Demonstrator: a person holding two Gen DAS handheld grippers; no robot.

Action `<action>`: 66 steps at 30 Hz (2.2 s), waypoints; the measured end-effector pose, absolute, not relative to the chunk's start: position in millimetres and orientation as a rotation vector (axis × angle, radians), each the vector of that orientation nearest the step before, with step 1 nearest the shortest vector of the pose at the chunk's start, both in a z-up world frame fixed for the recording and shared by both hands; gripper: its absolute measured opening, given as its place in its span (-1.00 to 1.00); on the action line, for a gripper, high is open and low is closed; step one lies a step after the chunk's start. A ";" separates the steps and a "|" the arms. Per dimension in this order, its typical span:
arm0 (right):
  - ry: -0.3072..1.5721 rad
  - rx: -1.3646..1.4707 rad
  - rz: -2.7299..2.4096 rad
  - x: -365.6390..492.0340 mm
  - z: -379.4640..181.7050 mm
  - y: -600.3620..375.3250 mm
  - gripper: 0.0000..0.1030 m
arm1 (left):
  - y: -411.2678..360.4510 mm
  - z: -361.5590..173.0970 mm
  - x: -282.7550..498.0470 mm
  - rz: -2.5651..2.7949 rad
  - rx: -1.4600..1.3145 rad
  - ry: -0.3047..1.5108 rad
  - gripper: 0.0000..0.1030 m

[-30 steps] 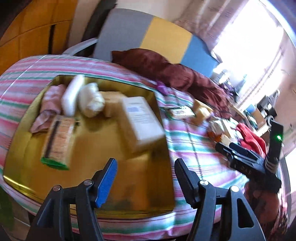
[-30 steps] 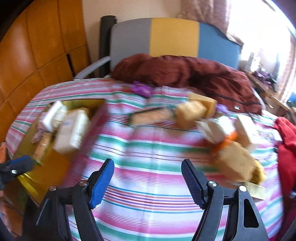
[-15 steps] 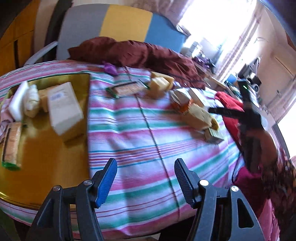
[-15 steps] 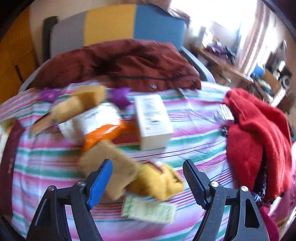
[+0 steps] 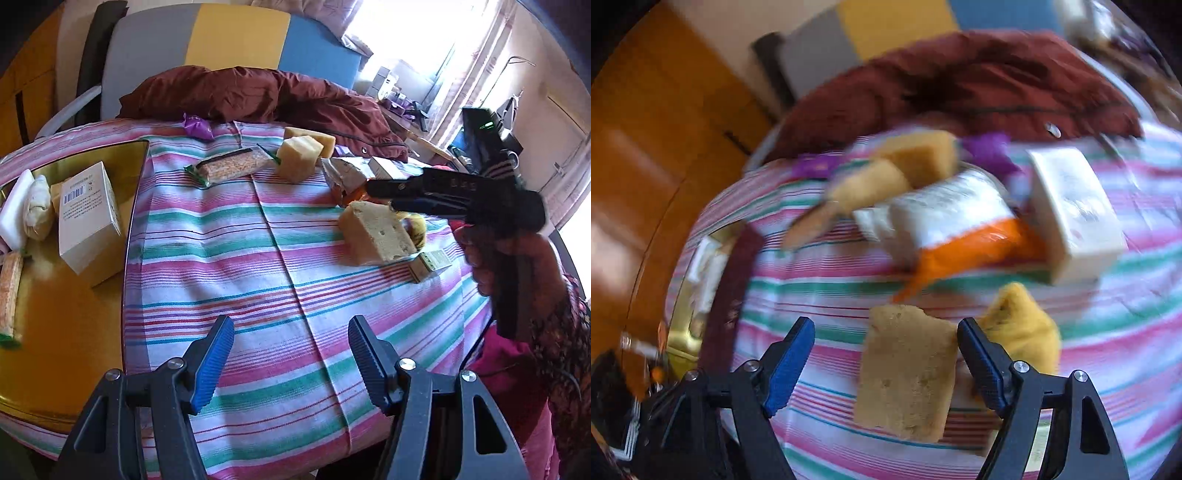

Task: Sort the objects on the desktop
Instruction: 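Move both tools back toward the sponges and yellow sock, then grasp the tan sponge with the left tool while the right tool grasps the yellow sock, then carry the tan sponge and yellow sock with both tools over the gold tray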

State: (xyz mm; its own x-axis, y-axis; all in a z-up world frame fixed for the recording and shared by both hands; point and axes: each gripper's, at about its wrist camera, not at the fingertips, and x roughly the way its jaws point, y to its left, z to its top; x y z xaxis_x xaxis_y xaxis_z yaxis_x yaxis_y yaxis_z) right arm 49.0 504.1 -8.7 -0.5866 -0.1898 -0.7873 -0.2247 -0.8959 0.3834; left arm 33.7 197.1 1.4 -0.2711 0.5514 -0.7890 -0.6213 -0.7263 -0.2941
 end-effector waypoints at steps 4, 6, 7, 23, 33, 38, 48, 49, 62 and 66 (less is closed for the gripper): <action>0.575 -1.296 2.623 60.8 6.7 513.1 0.56 | 200.3 -2.6 29.4 2.056 -1.250 0.075 0.27; 0.535 -1.259 2.493 68.1 8.5 532.2 0.56 | 204.5 -3.9 27.0 2.057 -1.259 0.075 0.27; 0.525 -1.253 2.446 71.3 9.0 538.5 0.56 | 207.6 -4.4 25.7 2.059 -1.265 0.075 0.27; 0.523 -1.506 2.223 66.7 -34.2 560.7 -0.14 | 284.3 -7.7 14.5 1.974 -1.282 0.088 0.27; 0.546 -1.434 2.061 87.3 -33.6 591.8 -0.14 | 363.2 -10.3 8.9 1.907 -1.249 0.144 0.29; 0.583 -1.422 2.052 91.6 -34.9 590.7 -0.14 | 390.5 -27.3 8.2 1.906 -1.254 0.252 0.35; 0.554 -1.429 2.063 90.5 -32.0 585.6 -0.14 | 366.8 -48.6 9.5 1.879 -1.119 0.241 0.25; 0.552 -1.429 2.064 90.5 -31.7 585.1 -0.14 | 363.2 -48.7 12.5 1.882 -1.097 0.244 0.23; 0.459 -1.447 2.184 76.2 -27.1 565.1 -0.14 | 302.4 -52.2 36.7 1.939 -0.968 0.173 0.01; 0.476 -1.434 2.272 70.1 -23.4 554.5 -0.14 | 286.9 -50.6 30.2 1.953 -1.000 0.102 0.00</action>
State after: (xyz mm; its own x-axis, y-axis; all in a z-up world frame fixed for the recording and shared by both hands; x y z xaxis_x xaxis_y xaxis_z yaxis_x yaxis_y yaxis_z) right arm 70.1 554.5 -23.4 -0.3865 0.1583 -0.9086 -0.5100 -0.8575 0.0675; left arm 30.2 286.9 -50.6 -0.2573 0.6869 -0.6797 -0.7538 -0.5827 -0.3035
